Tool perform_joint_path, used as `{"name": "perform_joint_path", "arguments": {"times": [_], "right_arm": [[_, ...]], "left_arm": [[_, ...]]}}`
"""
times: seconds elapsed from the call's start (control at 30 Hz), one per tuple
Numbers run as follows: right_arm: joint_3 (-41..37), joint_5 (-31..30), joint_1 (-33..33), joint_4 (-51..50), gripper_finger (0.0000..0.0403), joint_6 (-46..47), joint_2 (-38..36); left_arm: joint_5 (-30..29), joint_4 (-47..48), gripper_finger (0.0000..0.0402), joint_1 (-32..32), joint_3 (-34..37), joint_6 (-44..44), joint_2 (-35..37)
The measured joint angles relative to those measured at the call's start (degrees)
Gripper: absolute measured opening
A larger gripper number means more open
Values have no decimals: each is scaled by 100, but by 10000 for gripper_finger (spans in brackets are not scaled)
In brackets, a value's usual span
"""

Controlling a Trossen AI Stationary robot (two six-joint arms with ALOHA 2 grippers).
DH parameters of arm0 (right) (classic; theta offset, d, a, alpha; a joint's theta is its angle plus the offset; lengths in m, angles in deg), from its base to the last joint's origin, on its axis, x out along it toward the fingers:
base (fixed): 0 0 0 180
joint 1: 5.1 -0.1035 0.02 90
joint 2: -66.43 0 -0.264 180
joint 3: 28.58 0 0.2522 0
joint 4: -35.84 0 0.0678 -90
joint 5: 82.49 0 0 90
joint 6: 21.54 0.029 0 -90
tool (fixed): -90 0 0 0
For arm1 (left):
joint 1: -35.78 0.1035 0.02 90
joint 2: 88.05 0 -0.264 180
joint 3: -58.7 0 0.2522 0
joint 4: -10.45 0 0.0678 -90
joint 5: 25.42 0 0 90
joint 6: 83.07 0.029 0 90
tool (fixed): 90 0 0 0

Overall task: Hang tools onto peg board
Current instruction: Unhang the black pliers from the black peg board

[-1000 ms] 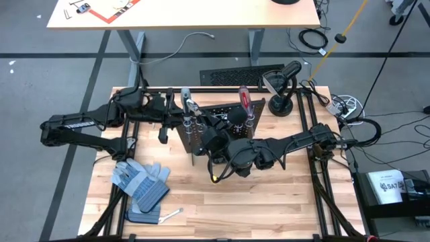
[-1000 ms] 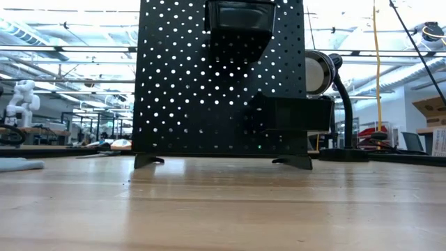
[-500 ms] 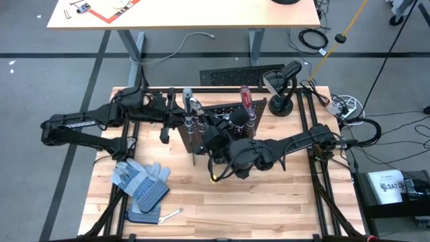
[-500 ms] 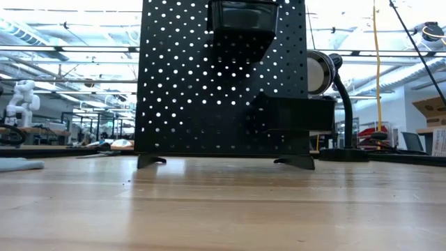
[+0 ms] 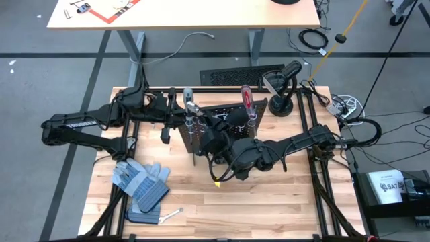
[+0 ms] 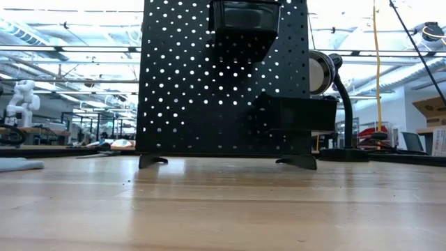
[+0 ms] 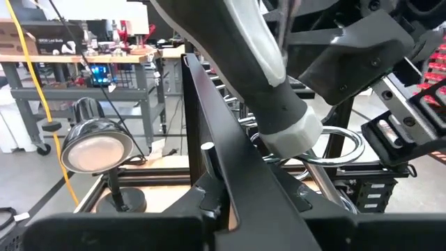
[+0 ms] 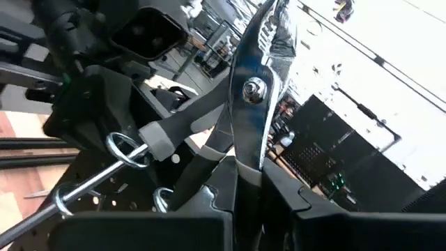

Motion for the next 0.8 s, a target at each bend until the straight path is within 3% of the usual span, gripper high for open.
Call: {"name": "perform_joint_path", "arguments": {"times": [0.2,0.53,0.67,0.8], "right_arm": [[11,-395,106,245,24,810,23],[16,-204,126,734,24,1134,15],[31,560,134,665,24,3,-7],[38,420,101,695,24,-322,-7]], "left_arm": [[-74,-52,58,-35,7,-5,-20],[-57,-14,58,-35,11,31,-9],[-45,81,58,-37,9,54,-7],[-57,93,58,-37,9,87,-4]]}}
